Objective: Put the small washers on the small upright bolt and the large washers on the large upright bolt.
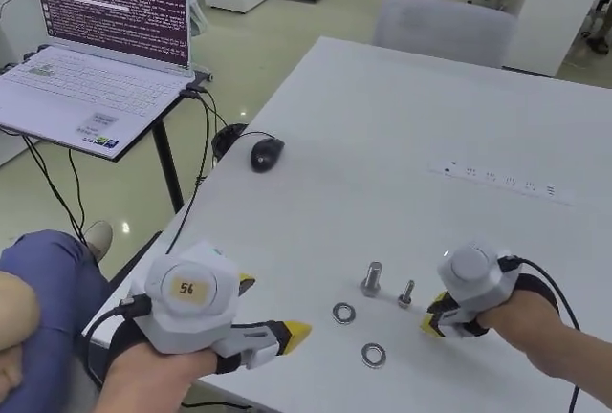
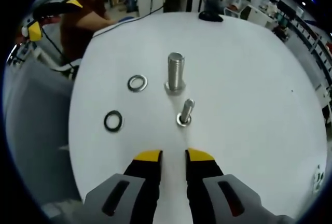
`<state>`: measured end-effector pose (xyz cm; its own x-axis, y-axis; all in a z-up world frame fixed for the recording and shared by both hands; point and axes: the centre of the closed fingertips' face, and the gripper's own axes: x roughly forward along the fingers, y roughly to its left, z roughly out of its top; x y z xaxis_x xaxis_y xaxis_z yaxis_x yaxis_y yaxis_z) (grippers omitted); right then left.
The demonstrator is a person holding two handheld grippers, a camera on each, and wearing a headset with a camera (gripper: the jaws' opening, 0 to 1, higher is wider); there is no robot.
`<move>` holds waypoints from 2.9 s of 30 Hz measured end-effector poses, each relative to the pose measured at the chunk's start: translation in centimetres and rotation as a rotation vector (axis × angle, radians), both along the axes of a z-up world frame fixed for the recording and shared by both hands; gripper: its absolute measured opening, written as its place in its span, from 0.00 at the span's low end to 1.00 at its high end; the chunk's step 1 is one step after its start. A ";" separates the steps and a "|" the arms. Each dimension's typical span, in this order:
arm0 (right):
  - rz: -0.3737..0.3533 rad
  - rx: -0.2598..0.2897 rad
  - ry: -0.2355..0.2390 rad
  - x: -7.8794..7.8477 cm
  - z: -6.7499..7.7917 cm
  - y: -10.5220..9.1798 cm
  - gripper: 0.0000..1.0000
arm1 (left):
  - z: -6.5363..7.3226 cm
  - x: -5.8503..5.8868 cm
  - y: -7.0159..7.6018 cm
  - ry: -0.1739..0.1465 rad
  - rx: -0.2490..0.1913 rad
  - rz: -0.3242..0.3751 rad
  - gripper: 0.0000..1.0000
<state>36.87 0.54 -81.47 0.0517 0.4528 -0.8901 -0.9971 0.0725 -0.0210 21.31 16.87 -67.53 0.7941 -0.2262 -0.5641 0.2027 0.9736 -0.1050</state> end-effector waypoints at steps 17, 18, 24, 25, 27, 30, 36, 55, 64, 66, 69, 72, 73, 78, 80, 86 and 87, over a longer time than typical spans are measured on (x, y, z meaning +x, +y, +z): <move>0.060 0.107 0.051 -4.4 0.5 2.0 0.26 | 0.1 -0.3 -0.5 -0.007 0.002 -0.005 0.57; 0.074 0.105 0.051 -4.7 0.5 2.2 0.26 | 0.1 -0.3 -0.5 -0.008 0.004 -0.007 0.57; 0.183 0.084 0.071 -7.1 -0.1 4.1 0.27 | 0.4 -0.1 -0.6 -0.015 0.003 -0.007 0.57; 0.196 0.083 0.074 -7.3 -0.2 4.4 0.28 | 0.4 -0.2 -0.6 -0.014 0.003 -0.006 0.58; 0.237 0.075 0.067 -7.9 -0.3 4.8 0.30 | 0.3 -0.2 -0.5 -0.013 0.003 -0.003 0.58; 0.315 0.036 0.041 -8.3 -0.6 5.0 0.30 | 0.2 -0.4 -0.4 -0.010 0.004 0.000 0.57; 0.366 0.018 0.048 -8.5 -0.9 5.1 0.30 | 0.4 -0.4 -0.2 -0.015 0.001 0.010 0.57; 0.715 -0.102 0.000 -9.0 -1.1 5.5 0.25 | 0.4 -0.5 0.0 -0.012 0.002 0.018 0.57; 0.684 -0.095 -0.008 -9.0 -0.8 5.4 0.23 | 0.4 -0.6 0.2 -0.014 -0.003 0.027 0.57; 0.651 -0.067 -0.003 -9.0 -0.6 5.7 0.23 | 0.3 -0.6 0.2 -0.014 -0.002 0.026 0.57; 0.627 -0.051 -0.001 -8.8 -0.4 5.9 0.23 | 0.3 -0.6 0.3 -0.015 -0.006 0.028 0.57; 0.611 -0.044 -0.002 -8.7 -0.2 6.1 0.23 | 0.3 -0.7 0.2 -0.013 -0.005 0.025 0.57; 0.604 -0.041 0.000 -8.6 -0.1 6.1 0.23 | 0.3 -0.7 0.2 -0.014 -0.006 0.026 0.57; 0.571 -0.017 -0.005 -8.3 0.5 6.6 0.23 | 0.3 -0.7 0.4 -0.015 -0.008 0.029 0.57; 0.550 0.000 -0.007 -8.1 1.2 6.8 0.23 | 0.4 -0.7 0.5 -0.016 -0.007 0.032 0.57; 0.458 0.050 -0.043 -6.2 3.5 7.6 0.23 | 0.3 -0.7 0.8 -0.020 -0.012 0.041 0.57; 0.435 0.072 -0.040 -5.8 4.5 7.9 0.23 | 0.3 -0.7 0.8 -0.023 -0.019 0.046 0.57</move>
<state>31.11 8.49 -77.00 -0.1235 0.5006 -0.8568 -0.9336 -0.3513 -0.0707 20.65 17.64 -67.19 0.8165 -0.1995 -0.5418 0.1604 0.9798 -0.1191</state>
